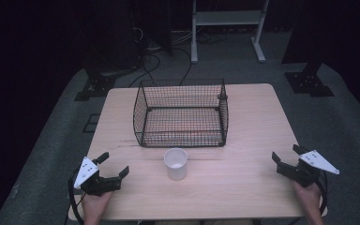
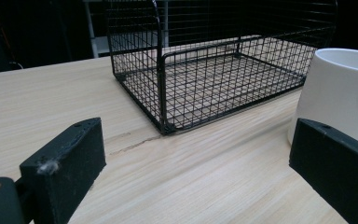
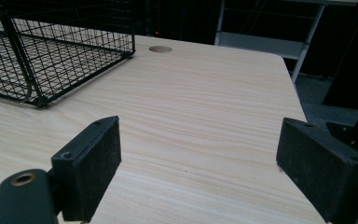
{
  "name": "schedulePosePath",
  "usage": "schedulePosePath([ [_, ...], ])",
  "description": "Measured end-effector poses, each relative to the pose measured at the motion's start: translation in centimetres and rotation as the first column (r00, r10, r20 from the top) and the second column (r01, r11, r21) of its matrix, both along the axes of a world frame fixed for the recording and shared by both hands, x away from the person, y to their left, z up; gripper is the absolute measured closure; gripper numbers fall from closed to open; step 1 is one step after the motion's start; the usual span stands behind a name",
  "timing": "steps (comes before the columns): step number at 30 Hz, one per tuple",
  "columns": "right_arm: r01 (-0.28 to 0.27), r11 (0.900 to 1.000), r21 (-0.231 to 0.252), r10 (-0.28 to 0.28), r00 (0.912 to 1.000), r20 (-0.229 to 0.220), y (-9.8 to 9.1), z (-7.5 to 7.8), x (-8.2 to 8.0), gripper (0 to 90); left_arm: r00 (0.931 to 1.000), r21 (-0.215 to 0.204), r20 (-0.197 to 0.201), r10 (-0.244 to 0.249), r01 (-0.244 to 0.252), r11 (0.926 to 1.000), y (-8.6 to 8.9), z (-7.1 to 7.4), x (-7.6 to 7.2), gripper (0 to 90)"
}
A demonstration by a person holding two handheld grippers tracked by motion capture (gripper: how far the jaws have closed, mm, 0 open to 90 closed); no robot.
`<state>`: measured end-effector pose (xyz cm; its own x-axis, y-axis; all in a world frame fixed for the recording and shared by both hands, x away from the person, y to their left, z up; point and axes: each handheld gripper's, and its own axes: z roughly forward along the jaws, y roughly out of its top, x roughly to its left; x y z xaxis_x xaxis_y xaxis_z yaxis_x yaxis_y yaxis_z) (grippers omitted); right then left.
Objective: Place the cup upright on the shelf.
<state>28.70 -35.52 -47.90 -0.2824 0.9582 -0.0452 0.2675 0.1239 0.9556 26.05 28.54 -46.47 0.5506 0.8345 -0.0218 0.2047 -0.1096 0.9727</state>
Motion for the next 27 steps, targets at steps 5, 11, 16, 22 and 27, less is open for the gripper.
schedulePosePath([
  [5,0.000,1.0000,0.001,0.000,1.0000,-0.001,0.0,0.0,0.0,13.1,0.9999,0.005,0.000,-0.017,0.017,0.9998,-0.2,0.1,-0.1,2.8],
  [11,-0.004,1.0000,-0.001,0.004,1.0000,-0.001,0.0,0.0,0.0,13.1,0.9993,-0.003,0.003,-0.036,0.036,0.9993,-0.4,0.1,-0.2,2.8],
  [16,-0.002,1.0000,0.001,0.002,1.0000,0.000,0.0,0.0,0.1,13.1,0.9986,0.010,0.001,-0.053,0.053,0.9985,-1.0,0.2,-0.2,2.8],
  [22,0.003,1.0000,0.002,-0.003,1.0000,-0.001,-0.1,0.0,0.1,13.1,0.9964,0.023,-0.003,-0.085,0.085,0.9961,-1.5,0.5,0.0,2.8],
  [27,0.007,0.9999,0.009,-0.007,1.0000,-0.003,-0.1,0.0,0.1,13.1,0.9905,0.036,-0.015,-0.137,0.137,0.9899,-2.7,0.4,0.3,2.8],
])
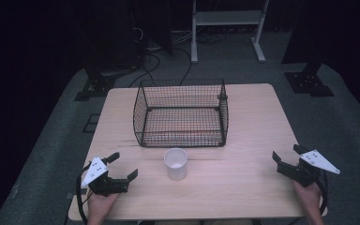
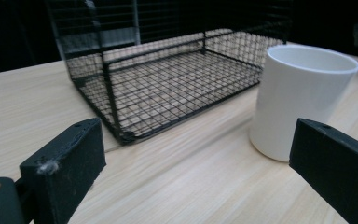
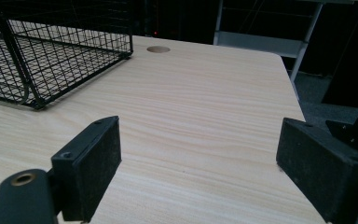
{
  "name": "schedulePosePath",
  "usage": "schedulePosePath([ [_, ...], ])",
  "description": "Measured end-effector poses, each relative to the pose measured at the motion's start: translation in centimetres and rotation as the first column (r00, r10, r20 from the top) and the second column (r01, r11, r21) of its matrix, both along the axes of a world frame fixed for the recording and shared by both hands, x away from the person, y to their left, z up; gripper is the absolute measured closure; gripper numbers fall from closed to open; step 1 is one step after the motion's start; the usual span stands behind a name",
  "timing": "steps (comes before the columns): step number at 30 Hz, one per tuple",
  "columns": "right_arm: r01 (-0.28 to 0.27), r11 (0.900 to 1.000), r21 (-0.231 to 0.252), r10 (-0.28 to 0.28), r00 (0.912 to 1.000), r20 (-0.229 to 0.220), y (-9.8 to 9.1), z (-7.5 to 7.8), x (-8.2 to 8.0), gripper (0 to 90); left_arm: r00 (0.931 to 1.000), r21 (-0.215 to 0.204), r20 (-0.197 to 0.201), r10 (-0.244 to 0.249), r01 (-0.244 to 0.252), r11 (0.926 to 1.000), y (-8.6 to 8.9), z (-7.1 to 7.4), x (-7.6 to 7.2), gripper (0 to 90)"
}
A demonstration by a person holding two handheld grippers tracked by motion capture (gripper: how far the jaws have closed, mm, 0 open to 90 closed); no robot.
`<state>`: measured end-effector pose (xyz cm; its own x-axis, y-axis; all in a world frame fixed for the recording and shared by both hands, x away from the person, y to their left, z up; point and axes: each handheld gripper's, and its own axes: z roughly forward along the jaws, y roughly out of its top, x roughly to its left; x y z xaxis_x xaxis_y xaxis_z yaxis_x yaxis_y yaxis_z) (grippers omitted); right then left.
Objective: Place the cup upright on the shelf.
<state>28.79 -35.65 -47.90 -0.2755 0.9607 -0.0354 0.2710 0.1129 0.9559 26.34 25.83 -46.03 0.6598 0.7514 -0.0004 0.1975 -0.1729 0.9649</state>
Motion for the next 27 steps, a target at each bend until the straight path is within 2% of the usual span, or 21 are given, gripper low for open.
schedulePosePath([
  [8,-0.001,1.0000,-0.001,0.001,1.0000,0.001,0.0,0.0,0.0,13.0,0.9954,0.052,-0.022,-0.093,0.095,0.9942,-2.5,0.2,0.7,2.8],
  [15,-0.001,1.0000,-0.001,0.001,1.0000,0.000,0.0,0.0,0.0,13.1,0.9897,0.047,-0.024,-0.141,0.142,0.9887,-3.5,0.6,1.1,2.8],
  [18,-0.003,1.0000,-0.002,0.003,1.0000,0.000,0.0,0.0,0.0,13.1,0.9861,0.055,-0.023,-0.165,0.166,0.9846,-4.0,0.8,1.2,2.8],
  [23,-0.003,1.0000,-0.009,0.003,1.0000,0.002,0.1,0.0,0.0,13.1,0.9757,0.055,-0.021,-0.218,0.219,0.9742,-4.9,1.4,1.2,2.8],
  [25,-0.003,1.0000,-0.008,0.003,1.0000,0.002,0.1,0.0,0.0,13.0,0.9741,0.061,-0.017,-0.225,0.226,0.9722,-5.1,1.5,1.2,2.8],
  [27,-0.004,1.0000,-0.008,0.004,1.0000,0.002,0.1,0.0,0.0,13.1,0.9680,0.068,-0.029,-0.249,0.251,0.9656,-5.6,1.6,1.4,2.8],
])
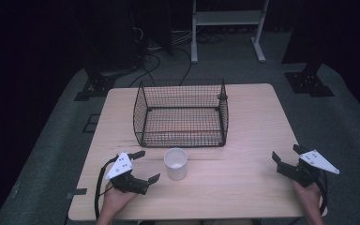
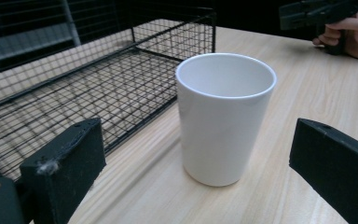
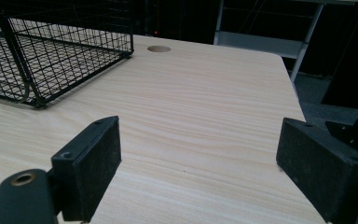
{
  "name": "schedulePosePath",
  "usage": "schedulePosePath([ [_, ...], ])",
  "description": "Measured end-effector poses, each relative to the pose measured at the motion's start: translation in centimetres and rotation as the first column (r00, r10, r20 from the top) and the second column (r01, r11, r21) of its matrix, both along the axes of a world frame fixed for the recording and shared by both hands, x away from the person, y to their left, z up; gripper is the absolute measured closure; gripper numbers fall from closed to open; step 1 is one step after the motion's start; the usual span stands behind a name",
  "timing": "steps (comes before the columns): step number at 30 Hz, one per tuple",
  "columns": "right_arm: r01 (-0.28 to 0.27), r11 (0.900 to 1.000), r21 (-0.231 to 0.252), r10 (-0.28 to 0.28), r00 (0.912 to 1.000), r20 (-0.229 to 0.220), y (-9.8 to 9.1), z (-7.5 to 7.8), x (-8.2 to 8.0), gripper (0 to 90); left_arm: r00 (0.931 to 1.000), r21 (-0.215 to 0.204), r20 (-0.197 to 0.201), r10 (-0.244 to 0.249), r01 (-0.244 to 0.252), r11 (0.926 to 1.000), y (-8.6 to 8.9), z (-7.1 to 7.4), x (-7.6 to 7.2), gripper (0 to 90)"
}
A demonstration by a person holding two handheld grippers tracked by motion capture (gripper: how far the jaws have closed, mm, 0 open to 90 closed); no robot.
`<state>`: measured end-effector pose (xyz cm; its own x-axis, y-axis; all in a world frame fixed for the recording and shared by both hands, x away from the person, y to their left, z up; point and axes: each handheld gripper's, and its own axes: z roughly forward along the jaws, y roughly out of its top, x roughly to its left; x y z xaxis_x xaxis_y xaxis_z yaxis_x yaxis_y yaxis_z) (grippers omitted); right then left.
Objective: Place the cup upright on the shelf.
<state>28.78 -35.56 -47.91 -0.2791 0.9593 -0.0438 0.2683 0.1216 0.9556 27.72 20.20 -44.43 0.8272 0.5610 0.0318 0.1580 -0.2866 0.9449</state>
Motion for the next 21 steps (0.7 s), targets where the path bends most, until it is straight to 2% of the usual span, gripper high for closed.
schedulePosePath([
  [6,0.000,1.0000,0.001,0.000,1.0000,-0.001,0.0,0.0,0.0,13.0,0.9986,0.024,-0.020,-0.048,0.048,0.9985,-1.1,-0.1,0.3,2.8],
  [15,-0.001,1.0000,0.003,0.001,1.0000,-0.001,0.0,0.0,0.0,13.0,0.9935,0.039,-0.054,-0.100,0.102,0.9940,-2.4,-0.1,1.0,2.8],
  [21,-0.004,1.0000,0.003,0.004,1.0000,-0.001,0.0,0.0,0.0,13.1,0.9909,0.052,-0.075,-0.111,0.115,0.9920,-3.1,-0.3,1.5,2.8],
])
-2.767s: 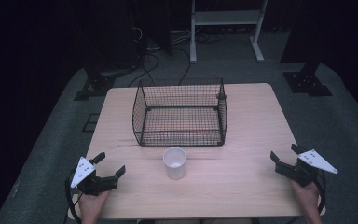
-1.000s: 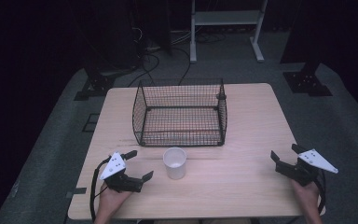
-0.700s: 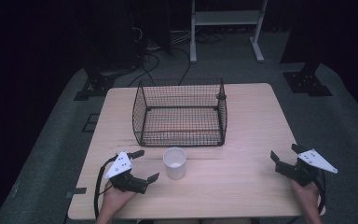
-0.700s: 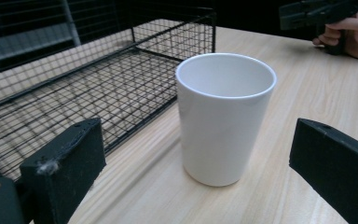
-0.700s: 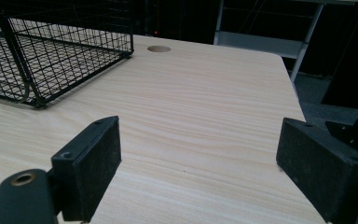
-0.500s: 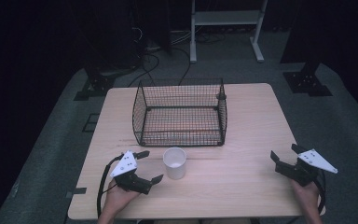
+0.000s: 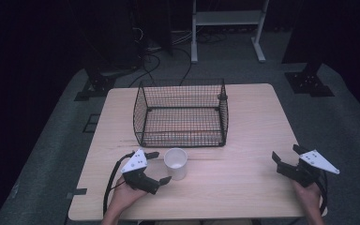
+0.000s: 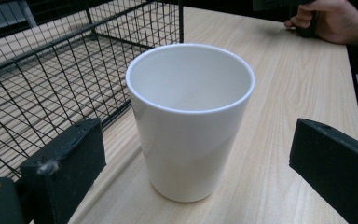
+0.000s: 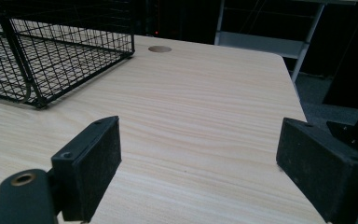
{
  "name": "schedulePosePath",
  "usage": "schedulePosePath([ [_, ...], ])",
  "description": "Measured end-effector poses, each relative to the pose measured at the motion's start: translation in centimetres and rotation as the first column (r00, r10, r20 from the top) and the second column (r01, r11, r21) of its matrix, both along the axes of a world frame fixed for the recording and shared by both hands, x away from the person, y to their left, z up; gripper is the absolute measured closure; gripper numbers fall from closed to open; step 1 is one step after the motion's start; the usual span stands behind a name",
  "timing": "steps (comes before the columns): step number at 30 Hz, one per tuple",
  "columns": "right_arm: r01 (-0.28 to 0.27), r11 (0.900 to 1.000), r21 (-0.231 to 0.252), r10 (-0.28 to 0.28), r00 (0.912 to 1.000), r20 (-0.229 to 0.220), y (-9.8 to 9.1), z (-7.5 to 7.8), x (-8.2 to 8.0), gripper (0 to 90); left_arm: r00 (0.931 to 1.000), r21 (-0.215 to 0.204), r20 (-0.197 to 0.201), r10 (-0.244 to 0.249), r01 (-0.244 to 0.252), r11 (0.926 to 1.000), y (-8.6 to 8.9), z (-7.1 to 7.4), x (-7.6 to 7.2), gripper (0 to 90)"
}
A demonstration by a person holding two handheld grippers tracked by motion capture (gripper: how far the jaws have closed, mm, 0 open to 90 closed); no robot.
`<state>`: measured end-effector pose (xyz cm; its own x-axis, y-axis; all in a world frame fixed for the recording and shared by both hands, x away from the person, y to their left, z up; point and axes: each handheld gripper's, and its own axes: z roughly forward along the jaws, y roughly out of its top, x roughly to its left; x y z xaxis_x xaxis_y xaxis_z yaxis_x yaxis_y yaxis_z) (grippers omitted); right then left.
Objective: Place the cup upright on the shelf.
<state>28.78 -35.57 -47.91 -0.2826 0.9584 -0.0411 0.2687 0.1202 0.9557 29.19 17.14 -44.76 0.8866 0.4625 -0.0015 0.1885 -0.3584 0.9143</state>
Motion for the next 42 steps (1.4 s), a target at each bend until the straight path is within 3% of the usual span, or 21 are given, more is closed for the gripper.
schedulePosePath([
  [14,0.000,1.0000,0.003,0.000,1.0000,0.001,0.0,0.0,0.0,13.1,0.9995,0.056,-0.023,-0.022,0.023,0.9982,-1.9,0.1,1.0,2.8],
  [17,-0.002,1.0000,0.004,0.002,1.0000,0.000,0.0,0.0,0.0,13.1,0.9994,0.083,-0.025,-0.024,0.026,0.9962,-2.4,0.1,1.2,2.8],
  [21,-0.004,1.0000,0.005,0.004,1.0000,0.001,0.0,0.0,0.0,13.1,0.9993,0.083,-0.027,-0.027,0.029,0.9961,-2.7,0.0,1.5,3.3],
  [31,-0.004,1.0000,0.006,0.004,1.0000,0.000,-0.1,0.0,0.0,13.1,0.9989,0.146,-0.039,-0.024,0.029,0.9889,-3.8,-0.2,2.3,6.4],
  [39,-0.003,0.9999,0.011,0.003,1.0000,-0.001,-0.1,0.0,0.0,13.1,0.9979,0.162,-0.033,-0.056,0.061,0.9849,-4.3,0.0,2.7,19.3],
  [42,-0.003,0.9999,0.012,0.003,1.0000,0.000,-0.1,0.0,0.0,13.1,0.9977,0.164,-0.036,-0.057,0.062,0.9845,-4.3,0.0,2.8,20.4],
])
